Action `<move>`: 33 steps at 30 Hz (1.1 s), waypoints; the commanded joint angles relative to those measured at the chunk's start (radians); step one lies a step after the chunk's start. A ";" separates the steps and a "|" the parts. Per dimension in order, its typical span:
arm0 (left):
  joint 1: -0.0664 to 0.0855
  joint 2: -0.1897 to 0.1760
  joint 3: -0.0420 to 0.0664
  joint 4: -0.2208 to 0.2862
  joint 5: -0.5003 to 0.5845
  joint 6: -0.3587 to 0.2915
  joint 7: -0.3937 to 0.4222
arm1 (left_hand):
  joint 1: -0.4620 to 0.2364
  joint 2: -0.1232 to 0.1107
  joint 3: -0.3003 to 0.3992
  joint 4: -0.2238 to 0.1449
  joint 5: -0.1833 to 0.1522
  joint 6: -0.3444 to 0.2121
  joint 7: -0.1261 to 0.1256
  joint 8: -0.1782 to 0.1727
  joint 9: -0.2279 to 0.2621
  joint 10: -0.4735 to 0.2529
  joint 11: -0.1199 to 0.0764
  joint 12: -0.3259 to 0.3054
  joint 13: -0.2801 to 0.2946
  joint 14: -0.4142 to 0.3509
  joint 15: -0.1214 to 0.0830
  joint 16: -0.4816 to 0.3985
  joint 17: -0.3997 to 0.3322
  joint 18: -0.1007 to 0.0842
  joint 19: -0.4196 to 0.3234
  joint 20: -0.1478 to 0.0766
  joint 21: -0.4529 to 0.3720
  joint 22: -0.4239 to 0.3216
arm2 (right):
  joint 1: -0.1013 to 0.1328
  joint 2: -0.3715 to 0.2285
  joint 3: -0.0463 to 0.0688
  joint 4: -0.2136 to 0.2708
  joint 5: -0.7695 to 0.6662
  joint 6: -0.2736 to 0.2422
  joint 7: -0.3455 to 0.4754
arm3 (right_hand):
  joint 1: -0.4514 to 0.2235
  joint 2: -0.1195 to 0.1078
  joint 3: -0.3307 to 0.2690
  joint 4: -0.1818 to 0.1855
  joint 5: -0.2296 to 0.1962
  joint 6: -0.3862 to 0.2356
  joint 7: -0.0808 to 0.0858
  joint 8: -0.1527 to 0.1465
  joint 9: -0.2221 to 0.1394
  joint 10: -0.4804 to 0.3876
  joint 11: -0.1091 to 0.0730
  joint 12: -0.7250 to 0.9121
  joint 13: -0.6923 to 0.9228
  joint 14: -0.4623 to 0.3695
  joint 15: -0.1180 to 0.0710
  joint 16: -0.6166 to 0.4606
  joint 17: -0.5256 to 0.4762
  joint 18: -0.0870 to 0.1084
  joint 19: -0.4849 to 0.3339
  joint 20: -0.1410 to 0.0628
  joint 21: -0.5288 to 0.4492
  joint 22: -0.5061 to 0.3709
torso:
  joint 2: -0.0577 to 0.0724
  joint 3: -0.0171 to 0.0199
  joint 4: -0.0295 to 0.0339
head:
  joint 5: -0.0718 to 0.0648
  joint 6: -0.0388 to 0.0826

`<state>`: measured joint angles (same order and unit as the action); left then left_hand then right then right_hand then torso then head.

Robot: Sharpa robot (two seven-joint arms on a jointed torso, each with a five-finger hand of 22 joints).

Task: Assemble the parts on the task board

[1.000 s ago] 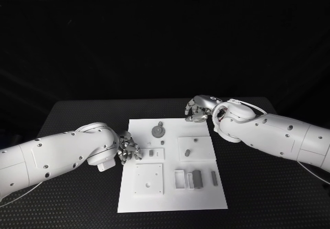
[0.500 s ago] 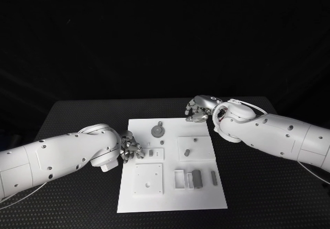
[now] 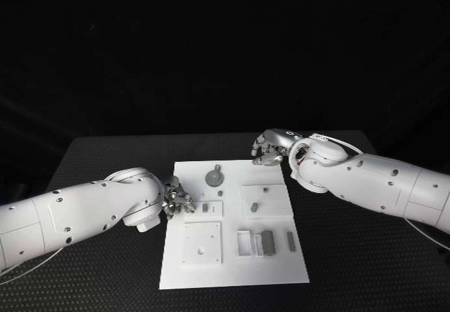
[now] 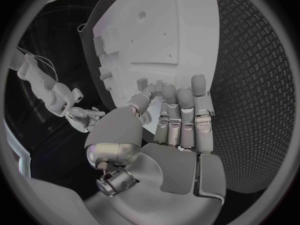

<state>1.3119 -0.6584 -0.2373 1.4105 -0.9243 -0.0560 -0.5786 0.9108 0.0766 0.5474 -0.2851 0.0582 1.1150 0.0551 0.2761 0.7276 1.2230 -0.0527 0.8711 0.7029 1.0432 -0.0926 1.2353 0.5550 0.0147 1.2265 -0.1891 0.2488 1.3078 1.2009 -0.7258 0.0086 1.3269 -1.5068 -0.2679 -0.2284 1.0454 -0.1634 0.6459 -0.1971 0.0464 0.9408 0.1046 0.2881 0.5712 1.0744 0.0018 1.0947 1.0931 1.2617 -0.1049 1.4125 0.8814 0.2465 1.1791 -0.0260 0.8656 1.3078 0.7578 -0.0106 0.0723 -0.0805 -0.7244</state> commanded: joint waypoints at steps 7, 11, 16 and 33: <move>-0.001 0.007 0.000 -0.010 -0.022 -0.009 0.009 | 0.005 0.009 0.007 0.000 0.003 0.019 -0.011 0.042 -0.001 0.015 -0.011 0.007 0.001 0.008 0.000 0.004 -0.002 0.003 0.005 0.001 0.005 0.024 | 0.000 0.000 0.000 0.001 -0.007 0.014 0.000 | 0.003 -0.010 0.000 0.004 0.002 0.002 0.013 -0.007 0.001 -0.005 0.003 -0.004 -0.001 -0.007 0.002 -0.006 -0.001 0.015 -0.001 -0.008 -0.005 0.016 | 0.000 -0.0005 0.0006 | -0.001 0.000; -0.002 0.010 0.000 -0.012 -0.028 -0.010 0.010 | 0.005 0.010 0.007 0.000 0.003 0.019 -0.012 0.042 -0.001 0.015 -0.011 0.007 0.001 0.008 0.000 0.004 -0.002 0.003 0.005 0.000 0.005 0.024 | 0.000 0.001 0.000 0.000 -0.007 0.014 0.000 | 0.003 -0.010 0.000 0.005 0.002 0.002 0.013 -0.007 0.001 -0.005 0.003 -0.004 -0.001 -0.007 0.002 -0.006 -0.001 0.015 -0.001 -0.008 -0.005 0.016 | 0.000 -0.0001 -0.0003 | -0.001 -0.001; -0.003 0.012 0.000 -0.014 -0.028 -0.013 0.010 | 0.005 0.010 0.007 0.000 0.003 0.020 -0.012 0.042 -0.002 0.015 -0.011 0.007 0.001 0.008 0.000 0.004 -0.002 0.003 0.005 0.000 0.005 0.024 | 0.000 0.001 0.000 0.000 -0.007 0.014 0.000 | 0.003 -0.010 0.000 0.005 0.002 0.002 0.013 -0.007 0.002 -0.005 0.003 -0.004 -0.001 -0.008 0.002 -0.006 -0.001 0.015 -0.001 -0.008 -0.005 0.016 | 0.000 -0.0004 -0.0005 | -0.001 -0.001; -0.003 0.014 0.000 -0.026 -0.025 0.041 0.006 | 0.004 0.010 0.009 -0.001 0.003 0.019 -0.012 0.043 -0.004 0.015 -0.011 0.006 0.001 0.008 -0.001 0.004 -0.003 0.003 0.004 0.000 0.006 0.024 | 0.000 -0.001 0.000 0.002 -0.007 0.017 -0.001 | 0.003 -0.010 -0.001 0.006 0.002 0.003 0.013 -0.007 0.002 -0.005 0.003 -0.004 -0.002 -0.008 0.002 -0.006 -0.001 0.015 -0.001 -0.008 -0.006 0.016 | -0.001 0.0005 0.0004 | -0.002 -0.003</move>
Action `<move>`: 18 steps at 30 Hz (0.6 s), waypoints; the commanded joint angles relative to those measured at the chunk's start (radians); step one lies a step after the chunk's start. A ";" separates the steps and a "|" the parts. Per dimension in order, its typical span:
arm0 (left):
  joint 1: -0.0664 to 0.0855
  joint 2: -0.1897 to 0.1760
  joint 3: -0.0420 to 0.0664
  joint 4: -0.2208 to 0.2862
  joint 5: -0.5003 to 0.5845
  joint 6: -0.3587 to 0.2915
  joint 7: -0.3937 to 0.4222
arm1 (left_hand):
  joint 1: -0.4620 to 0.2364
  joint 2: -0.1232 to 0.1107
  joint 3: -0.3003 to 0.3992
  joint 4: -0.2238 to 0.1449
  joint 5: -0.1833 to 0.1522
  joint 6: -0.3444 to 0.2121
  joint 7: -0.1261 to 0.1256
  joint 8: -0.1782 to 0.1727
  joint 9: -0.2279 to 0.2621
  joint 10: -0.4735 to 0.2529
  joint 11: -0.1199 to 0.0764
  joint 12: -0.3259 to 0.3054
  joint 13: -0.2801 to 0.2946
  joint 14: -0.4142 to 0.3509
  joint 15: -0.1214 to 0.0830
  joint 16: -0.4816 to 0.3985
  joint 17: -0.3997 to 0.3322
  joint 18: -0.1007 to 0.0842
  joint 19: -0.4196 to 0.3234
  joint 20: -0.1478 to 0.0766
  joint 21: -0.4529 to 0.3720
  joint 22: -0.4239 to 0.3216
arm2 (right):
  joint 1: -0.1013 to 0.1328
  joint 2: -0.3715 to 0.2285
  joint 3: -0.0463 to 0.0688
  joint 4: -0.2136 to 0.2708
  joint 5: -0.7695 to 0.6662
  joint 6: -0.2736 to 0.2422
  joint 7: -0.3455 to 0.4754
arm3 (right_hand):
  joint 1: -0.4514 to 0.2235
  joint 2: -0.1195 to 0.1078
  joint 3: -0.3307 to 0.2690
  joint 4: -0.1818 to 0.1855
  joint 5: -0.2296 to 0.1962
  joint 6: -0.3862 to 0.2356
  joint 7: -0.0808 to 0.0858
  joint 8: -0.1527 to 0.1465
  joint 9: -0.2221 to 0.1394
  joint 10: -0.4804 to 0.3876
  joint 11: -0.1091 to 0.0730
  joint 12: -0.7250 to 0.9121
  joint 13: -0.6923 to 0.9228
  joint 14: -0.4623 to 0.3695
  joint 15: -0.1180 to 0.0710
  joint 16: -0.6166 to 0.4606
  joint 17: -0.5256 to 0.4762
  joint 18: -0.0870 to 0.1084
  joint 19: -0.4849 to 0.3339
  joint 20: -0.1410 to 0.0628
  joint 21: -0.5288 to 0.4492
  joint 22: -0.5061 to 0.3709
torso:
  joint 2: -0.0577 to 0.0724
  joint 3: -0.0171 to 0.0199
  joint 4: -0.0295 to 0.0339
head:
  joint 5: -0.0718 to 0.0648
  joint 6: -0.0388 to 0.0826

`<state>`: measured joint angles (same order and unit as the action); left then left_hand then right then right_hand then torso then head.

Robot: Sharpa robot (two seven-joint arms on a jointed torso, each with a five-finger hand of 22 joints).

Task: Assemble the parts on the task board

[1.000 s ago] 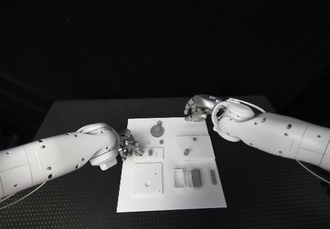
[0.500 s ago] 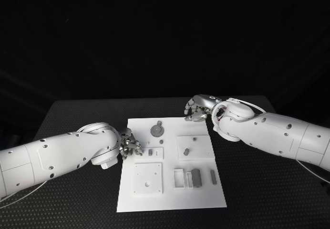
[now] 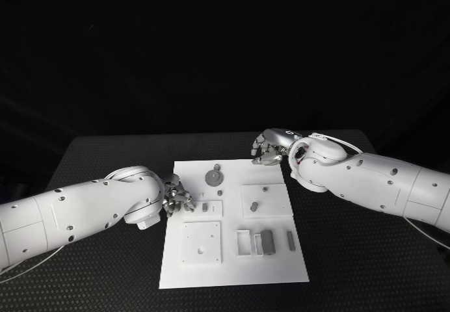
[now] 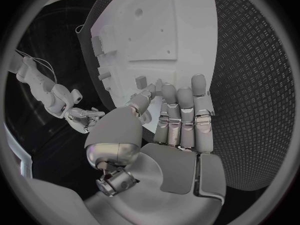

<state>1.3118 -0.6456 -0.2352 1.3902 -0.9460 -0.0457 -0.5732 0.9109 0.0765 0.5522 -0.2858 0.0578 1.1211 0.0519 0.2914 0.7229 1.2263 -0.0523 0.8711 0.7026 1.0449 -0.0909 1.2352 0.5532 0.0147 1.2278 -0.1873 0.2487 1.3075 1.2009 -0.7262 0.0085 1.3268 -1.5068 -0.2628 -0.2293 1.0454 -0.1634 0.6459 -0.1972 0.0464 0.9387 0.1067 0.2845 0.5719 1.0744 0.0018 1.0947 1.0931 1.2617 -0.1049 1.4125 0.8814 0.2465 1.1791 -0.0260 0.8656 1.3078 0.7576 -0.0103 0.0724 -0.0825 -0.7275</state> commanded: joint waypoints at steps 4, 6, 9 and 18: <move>-0.003 0.002 -0.002 -0.009 -0.010 0.034 0.000 | 0.004 0.010 0.005 0.000 0.003 0.013 -0.009 0.027 0.000 0.012 -0.012 0.006 0.001 0.006 -0.002 0.004 -0.001 0.003 0.003 -0.002 0.006 0.024 | 0.000 -0.001 0.000 0.003 -0.007 0.012 0.000 | 0.003 -0.010 -0.001 0.006 0.002 0.005 0.011 -0.004 0.002 -0.005 0.003 -0.004 -0.001 -0.008 0.002 -0.006 -0.001 0.015 -0.001 -0.008 -0.006 0.016 | 0.000 -0.0001 0.0008 | 0.000 -0.001; -0.003 0.005 -0.002 -0.011 -0.012 0.039 0.000 | 0.004 0.011 0.005 0.000 0.003 0.013 -0.009 0.027 0.000 0.012 -0.012 0.006 0.001 0.006 -0.002 0.004 -0.001 0.003 0.003 -0.002 0.006 0.024 | 0.000 0.000 0.000 0.003 -0.007 0.013 0.000 | 0.003 -0.010 -0.001 0.006 0.002 0.005 0.011 -0.004 0.002 -0.005 0.003 -0.004 -0.002 -0.008 0.002 -0.006 -0.001 0.015 -0.001 -0.008 -0.006 0.016 | 0.000 0.0001 0.0003 | 0.000 -0.002; -0.005 0.011 -0.002 -0.014 -0.012 0.043 0.001 | 0.004 0.011 0.005 -0.001 0.003 0.013 -0.009 0.028 0.000 0.012 -0.012 0.006 0.001 0.006 -0.002 0.004 -0.001 0.003 0.003 -0.002 0.006 0.024 | 0.000 0.000 0.000 0.003 -0.007 0.013 0.001 | 0.003 -0.010 -0.001 0.006 0.002 0.005 0.011 -0.004 0.002 -0.005 0.003 -0.004 -0.002 -0.008 0.002 -0.006 -0.001 0.015 -0.001 -0.008 -0.006 0.016 | 0.000 -0.0002 -0.0001 | 0.000 -0.002; -0.009 0.016 -0.002 -0.019 -0.012 0.040 0.002 | 0.004 0.011 0.006 -0.001 0.003 0.014 -0.009 0.028 -0.001 0.013 -0.012 0.006 0.001 0.007 -0.002 0.005 -0.002 0.002 0.003 -0.002 0.007 0.024 | 0.000 0.000 0.000 0.002 -0.007 0.013 0.001 | 0.003 -0.010 -0.001 0.007 0.002 0.005 0.011 -0.004 0.002 -0.006 0.003 -0.004 -0.002 -0.008 0.002 -0.006 -0.001 0.015 -0.001 -0.008 -0.006 0.016 | 0.000 0.0001 -0.0004 | -0.002 -0.004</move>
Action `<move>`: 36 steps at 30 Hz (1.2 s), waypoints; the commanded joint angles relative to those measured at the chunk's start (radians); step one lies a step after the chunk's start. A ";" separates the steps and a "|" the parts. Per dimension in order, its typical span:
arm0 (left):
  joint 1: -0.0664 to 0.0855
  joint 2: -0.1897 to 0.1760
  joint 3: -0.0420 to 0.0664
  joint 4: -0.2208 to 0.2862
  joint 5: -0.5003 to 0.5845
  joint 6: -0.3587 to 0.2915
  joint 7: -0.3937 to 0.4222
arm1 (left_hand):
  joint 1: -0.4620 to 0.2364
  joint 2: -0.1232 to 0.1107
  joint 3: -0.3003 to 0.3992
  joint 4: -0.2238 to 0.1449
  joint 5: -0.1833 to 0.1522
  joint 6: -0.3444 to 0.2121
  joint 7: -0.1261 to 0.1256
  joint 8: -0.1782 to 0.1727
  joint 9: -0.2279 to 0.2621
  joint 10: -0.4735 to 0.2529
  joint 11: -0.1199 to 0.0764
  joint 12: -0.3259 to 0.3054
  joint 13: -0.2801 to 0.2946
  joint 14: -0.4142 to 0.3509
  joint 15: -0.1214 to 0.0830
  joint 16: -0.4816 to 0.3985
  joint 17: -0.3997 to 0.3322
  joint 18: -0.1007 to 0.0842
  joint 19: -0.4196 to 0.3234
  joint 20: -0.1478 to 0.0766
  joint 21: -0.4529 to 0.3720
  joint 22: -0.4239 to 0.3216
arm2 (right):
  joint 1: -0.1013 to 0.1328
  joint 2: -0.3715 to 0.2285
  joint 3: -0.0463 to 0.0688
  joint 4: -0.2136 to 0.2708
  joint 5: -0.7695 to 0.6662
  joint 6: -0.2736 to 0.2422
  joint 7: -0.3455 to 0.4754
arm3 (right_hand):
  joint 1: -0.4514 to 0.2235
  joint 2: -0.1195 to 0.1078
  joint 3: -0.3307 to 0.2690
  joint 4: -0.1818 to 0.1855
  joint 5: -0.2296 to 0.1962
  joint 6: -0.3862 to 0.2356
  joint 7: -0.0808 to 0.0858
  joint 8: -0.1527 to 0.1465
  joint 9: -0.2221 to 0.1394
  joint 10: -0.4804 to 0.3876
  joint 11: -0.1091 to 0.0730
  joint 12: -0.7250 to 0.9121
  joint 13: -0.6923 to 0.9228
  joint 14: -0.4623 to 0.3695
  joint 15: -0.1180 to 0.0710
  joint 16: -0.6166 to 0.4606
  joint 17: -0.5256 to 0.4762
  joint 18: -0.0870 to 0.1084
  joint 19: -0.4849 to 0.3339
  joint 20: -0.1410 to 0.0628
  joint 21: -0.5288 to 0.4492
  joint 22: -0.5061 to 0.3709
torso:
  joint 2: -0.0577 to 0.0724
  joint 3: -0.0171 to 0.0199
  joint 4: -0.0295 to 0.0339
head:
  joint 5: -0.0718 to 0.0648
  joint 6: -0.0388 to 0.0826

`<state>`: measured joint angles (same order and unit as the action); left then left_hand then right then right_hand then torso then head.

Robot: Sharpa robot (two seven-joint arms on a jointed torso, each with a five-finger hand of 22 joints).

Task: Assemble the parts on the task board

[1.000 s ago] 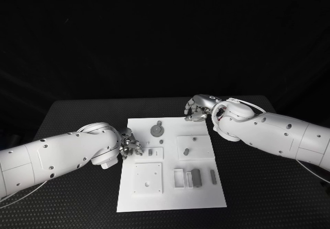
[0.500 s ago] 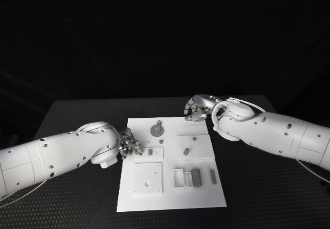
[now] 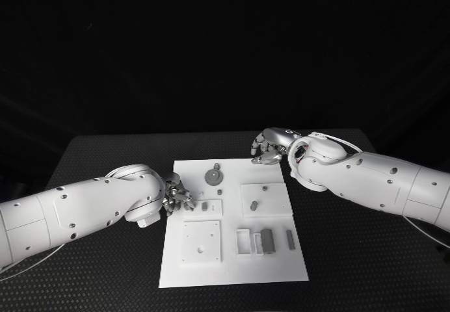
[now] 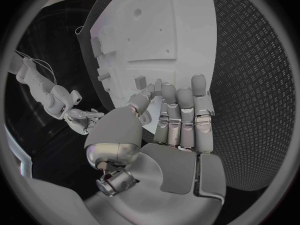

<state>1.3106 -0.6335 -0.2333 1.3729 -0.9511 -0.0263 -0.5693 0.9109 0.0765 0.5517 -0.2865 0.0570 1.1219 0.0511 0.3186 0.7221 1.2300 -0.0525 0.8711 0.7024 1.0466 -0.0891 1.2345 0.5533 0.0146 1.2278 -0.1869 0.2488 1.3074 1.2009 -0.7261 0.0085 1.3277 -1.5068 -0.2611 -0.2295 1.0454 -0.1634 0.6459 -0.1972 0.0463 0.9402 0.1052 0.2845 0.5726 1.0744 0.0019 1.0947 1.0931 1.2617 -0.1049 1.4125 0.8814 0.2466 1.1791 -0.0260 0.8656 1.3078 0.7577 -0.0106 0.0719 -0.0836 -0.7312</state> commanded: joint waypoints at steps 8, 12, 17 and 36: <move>-0.011 0.008 -0.004 -0.002 -0.009 0.023 -0.001 | 0.004 0.011 0.007 0.000 0.004 0.013 -0.008 0.001 -0.001 0.009 -0.012 0.006 0.001 0.005 -0.004 0.005 -0.002 0.002 0.002 -0.003 0.007 0.025 | 0.000 0.000 0.000 0.002 -0.007 0.012 0.001 | 0.003 -0.010 -0.001 0.007 0.002 0.003 0.012 -0.004 0.002 -0.006 0.003 -0.004 -0.002 -0.008 0.002 -0.007 -0.001 0.015 -0.002 -0.008 -0.006 0.016 | 0.000 0.0001 0.0011 | -0.001 -0.002; -0.012 0.009 -0.004 -0.003 -0.010 0.023 -0.002 | 0.004 0.011 0.007 -0.001 0.004 0.013 -0.008 0.001 -0.001 0.009 -0.012 0.006 0.001 0.005 -0.004 0.005 -0.002 0.002 0.002 -0.003 0.007 0.025 | 0.000 0.000 0.000 0.001 -0.007 0.012 0.001 | 0.003 -0.010 -0.001 0.007 0.002 0.003 0.012 -0.004 0.002 -0.006 0.003 -0.004 -0.002 -0.008 0.002 -0.007 -0.001 0.015 -0.002 -0.008 -0.006 0.016 | 0.000 0.0003 0.0005 | -0.001 -0.002; -0.012 0.011 -0.004 -0.002 -0.013 0.029 -0.002 | 0.004 0.011 0.008 -0.001 0.004 0.013 -0.008 0.001 -0.002 0.009 -0.012 0.006 0.000 0.005 -0.004 0.005 -0.002 0.002 0.002 -0.003 0.007 0.025 | 0.000 0.000 0.000 0.001 -0.007 0.013 0.001 | 0.003 -0.010 -0.001 0.008 0.002 0.003 0.012 -0.004 0.002 -0.006 0.003 -0.004 -0.002 -0.008 0.002 -0.007 -0.001 0.015 -0.002 -0.008 -0.006 0.016 | 0.000 0.0003 0.0001 | 0.000 -0.003; -0.016 0.019 -0.004 0.000 -0.036 0.042 -0.003 | 0.004 0.007 0.009 0.000 0.004 0.013 -0.007 0.002 -0.004 0.009 -0.011 0.006 0.000 0.004 -0.004 0.005 -0.003 0.002 0.001 -0.003 0.008 0.024 | 0.000 -0.001 0.000 0.001 -0.007 0.015 0.000 | 0.003 -0.010 -0.001 0.008 0.002 0.003 0.012 -0.005 0.003 -0.006 0.003 -0.004 -0.002 -0.008 0.002 -0.007 -0.001 0.015 -0.002 -0.008 -0.006 0.016 | 0.000 -0.0003 0.0009 | -0.004 -0.009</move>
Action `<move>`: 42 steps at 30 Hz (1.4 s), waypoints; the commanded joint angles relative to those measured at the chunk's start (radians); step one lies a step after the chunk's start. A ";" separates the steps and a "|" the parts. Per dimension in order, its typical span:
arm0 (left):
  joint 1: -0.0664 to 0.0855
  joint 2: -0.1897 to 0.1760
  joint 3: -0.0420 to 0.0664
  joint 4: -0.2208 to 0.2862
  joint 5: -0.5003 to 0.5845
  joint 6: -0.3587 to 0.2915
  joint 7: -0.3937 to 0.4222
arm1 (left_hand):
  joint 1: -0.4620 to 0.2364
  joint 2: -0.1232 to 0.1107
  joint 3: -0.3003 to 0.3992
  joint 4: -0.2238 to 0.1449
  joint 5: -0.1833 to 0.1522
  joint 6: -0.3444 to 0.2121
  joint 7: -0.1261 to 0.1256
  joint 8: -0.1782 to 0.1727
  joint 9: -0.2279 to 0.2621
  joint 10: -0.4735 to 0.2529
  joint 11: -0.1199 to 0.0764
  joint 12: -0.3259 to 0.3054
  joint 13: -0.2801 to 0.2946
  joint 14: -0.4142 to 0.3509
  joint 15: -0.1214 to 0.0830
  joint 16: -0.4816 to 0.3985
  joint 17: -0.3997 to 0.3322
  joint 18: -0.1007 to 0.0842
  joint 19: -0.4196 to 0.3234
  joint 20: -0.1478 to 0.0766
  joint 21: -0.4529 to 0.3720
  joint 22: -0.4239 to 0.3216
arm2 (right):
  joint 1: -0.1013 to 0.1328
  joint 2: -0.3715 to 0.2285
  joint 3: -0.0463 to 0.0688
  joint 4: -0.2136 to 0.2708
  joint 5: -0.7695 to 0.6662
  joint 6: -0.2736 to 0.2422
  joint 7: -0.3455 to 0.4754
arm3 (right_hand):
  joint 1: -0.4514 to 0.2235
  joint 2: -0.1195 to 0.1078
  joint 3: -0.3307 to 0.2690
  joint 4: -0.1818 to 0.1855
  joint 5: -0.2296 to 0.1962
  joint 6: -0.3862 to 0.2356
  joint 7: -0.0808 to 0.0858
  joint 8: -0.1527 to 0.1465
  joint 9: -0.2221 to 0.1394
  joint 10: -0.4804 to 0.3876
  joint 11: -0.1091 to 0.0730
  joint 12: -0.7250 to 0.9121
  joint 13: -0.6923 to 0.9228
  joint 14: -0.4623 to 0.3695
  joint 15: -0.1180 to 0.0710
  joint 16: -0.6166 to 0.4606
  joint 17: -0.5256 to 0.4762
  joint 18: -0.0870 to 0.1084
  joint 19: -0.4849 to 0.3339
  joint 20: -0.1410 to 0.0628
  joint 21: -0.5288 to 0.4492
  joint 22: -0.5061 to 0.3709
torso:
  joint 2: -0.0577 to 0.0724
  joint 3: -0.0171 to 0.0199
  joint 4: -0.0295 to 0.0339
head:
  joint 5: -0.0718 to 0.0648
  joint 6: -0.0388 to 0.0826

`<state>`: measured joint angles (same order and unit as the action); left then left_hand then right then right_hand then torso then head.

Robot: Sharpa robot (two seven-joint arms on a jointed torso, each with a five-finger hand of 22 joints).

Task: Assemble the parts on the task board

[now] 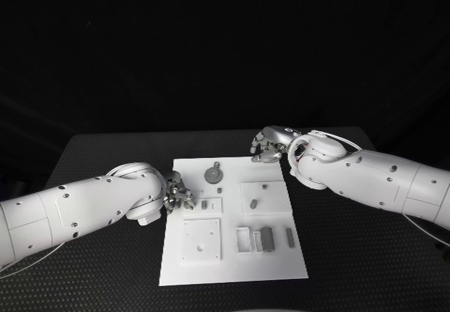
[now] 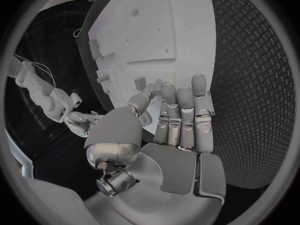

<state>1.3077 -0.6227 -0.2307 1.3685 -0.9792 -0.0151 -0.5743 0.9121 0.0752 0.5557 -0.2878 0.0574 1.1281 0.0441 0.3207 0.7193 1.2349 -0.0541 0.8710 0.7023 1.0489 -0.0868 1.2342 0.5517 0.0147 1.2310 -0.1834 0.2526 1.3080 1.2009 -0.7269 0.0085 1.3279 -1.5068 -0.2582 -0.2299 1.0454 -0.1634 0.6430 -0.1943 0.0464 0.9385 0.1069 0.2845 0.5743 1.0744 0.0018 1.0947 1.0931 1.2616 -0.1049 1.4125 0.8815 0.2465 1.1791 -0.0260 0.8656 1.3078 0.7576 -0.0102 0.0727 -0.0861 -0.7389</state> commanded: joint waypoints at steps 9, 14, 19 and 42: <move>-0.014 0.009 -0.007 0.004 -0.016 0.037 0.002 | 0.003 0.008 0.006 0.001 0.004 0.006 0.000 0.000 -0.002 0.005 -0.010 0.006 0.000 0.002 -0.006 0.006 -0.002 0.002 -0.003 -0.007 0.005 0.024 | 0.000 0.000 0.000 0.000 -0.007 0.013 0.001 | 0.004 -0.010 0.001 0.006 0.002 0.005 0.010 -0.005 0.001 -0.006 0.003 -0.004 -0.002 -0.009 0.002 -0.007 -0.001 0.015 -0.002 -0.008 -0.006 0.016 | 0.000 -0.0003 0.0005 | -0.002 -0.002; -0.014 0.009 -0.007 0.004 -0.016 0.038 0.002 | 0.003 0.008 0.007 0.001 0.004 0.006 0.000 0.001 -0.003 0.005 -0.010 0.006 0.000 0.002 -0.006 0.006 -0.002 0.002 -0.003 -0.007 0.005 0.024 | 0.000 0.001 0.000 0.000 -0.007 0.013 0.001 | 0.004 -0.010 0.001 0.006 0.002 0.005 0.010 -0.005 0.001 -0.006 0.003 -0.004 -0.002 -0.009 0.002 -0.007 -0.001 0.015 -0.002 -0.008 -0.006 0.016 | 0.000 -0.0007 0.0003 | -0.002 -0.003; -0.014 0.009 -0.007 0.004 -0.018 0.036 0.002 | 0.003 0.008 0.007 0.001 0.004 0.006 0.000 0.001 -0.003 0.005 -0.010 0.006 0.000 0.002 -0.006 0.006 -0.002 0.002 -0.003 -0.007 0.005 0.024 | 0.000 0.000 0.000 0.000 -0.007 0.012 0.001 | 0.004 -0.010 0.001 0.006 0.002 0.005 0.010 -0.005 0.002 -0.006 0.003 -0.004 -0.002 -0.009 0.002 -0.007 -0.001 0.015 -0.002 -0.008 -0.006 0.016 | 0.000 -0.0008 0.0004 | -0.002 -0.003; -0.014 0.008 -0.007 0.003 -0.001 0.035 0.004 | -0.109 -0.153 -0.034 0.098 -0.007 -0.015 0.007 -0.002 -0.024 -0.007 -0.003 -0.003 -0.008 -0.010 -0.006 0.002 -0.012 0.002 -0.012 -0.006 0.000 0.021 | 0.000 0.000 0.000 -0.002 -0.006 0.012 0.001 | 0.000 -0.011 0.000 0.010 0.002 0.005 0.011 -0.006 0.002 -0.007 0.003 -0.004 -0.002 -0.009 0.002 -0.008 -0.001 0.015 -0.003 -0.007 -0.007 0.016 | 0.000 -0.0003 0.0001 | -0.003 -0.004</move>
<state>1.3002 -0.6166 -0.2330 1.3686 -0.9954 -0.0083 -0.5728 0.8035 -0.0698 0.5218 -0.1960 0.0534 1.1187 0.0518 0.3131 0.6967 1.2319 -0.0527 0.8710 0.6953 1.0373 -0.0984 1.2316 0.5410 0.0148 1.2181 -0.1930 0.2526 1.3075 1.2009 -0.7268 0.0085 1.3260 -1.5068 -0.2560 -0.2301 1.0493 -0.1673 0.6430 -0.1887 0.0464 0.9379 0.1075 0.2845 0.5757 1.0744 0.0018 1.0947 1.0924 1.2590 -0.1023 1.4087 0.8815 0.2465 1.1791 -0.0260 0.8615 1.3078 0.7572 -0.0105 0.0728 -0.0890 -0.7428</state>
